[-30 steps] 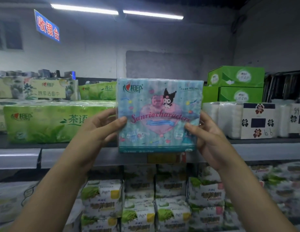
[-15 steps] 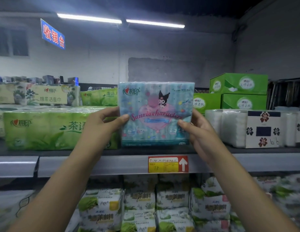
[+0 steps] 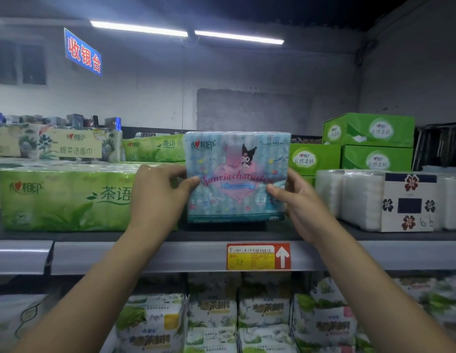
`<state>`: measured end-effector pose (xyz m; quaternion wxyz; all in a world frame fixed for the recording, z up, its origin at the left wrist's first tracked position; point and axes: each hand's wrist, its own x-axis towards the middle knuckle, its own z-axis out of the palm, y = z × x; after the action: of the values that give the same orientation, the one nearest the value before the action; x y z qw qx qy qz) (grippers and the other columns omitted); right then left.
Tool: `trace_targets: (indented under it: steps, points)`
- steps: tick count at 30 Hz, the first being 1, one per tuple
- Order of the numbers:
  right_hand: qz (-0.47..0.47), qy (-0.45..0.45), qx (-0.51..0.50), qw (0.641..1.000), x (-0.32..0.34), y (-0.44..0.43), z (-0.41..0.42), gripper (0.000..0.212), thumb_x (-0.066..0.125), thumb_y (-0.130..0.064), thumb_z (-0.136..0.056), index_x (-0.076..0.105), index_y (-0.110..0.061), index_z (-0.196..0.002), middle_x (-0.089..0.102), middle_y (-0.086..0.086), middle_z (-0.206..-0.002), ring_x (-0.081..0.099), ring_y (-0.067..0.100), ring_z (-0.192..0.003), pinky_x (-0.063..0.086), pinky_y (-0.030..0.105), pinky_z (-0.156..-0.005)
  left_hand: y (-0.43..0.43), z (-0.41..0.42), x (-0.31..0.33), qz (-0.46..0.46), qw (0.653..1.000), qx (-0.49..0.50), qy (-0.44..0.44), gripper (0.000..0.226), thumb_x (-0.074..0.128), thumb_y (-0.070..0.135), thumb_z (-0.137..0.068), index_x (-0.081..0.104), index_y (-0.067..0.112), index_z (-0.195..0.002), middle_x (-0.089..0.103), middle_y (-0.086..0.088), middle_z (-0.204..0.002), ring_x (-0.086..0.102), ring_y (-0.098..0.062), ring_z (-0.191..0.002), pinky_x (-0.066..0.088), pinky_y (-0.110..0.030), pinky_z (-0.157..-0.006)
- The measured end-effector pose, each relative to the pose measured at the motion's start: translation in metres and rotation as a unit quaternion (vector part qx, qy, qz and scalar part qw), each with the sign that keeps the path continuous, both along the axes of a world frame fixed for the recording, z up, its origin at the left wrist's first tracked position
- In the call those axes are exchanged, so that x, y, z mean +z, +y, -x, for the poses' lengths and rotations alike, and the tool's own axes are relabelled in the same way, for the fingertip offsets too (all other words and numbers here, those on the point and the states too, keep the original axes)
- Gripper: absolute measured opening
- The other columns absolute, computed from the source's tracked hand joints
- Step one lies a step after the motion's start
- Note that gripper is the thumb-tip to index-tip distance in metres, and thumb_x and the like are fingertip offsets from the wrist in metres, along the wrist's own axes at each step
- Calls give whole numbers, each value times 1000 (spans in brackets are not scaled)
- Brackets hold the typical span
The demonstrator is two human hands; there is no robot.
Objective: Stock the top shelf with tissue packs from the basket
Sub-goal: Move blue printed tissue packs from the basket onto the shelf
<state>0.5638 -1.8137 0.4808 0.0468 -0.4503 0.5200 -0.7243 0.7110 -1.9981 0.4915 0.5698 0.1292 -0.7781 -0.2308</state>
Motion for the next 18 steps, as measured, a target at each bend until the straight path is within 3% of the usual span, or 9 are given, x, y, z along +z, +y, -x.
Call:
trace_targets:
  steps: [3,8,18]
  points:
    - [-30,15,-30,999,-1,-4,4,34,57,1,-88,58,-24,-110,67,-1,-106,63,19,-104,56,26,-74,-4,7,-2,21,997,76,-11,31,73,34,-81,75,14,-106,63,-6,-107,47,-33,-111,40,-40,-93]
    - [-64,13,-35,997,0,-8,6,35,58,-2,-89,56,-27,-113,64,2,-116,62,17,-107,58,28,-78,-5,10,-5,-12,994,97,-49,29,73,38,-81,73,23,-106,47,3,-136,27,-26,-131,21,-38,-94]
    - [-110,5,-55,992,1,-10,7,39,59,-10,-90,51,-24,-125,63,-1,-118,62,16,-108,55,36,-87,-8,16,-8,7,989,128,-77,30,66,42,-86,66,26,-112,43,4,-144,22,-23,-134,18,-37,-90]
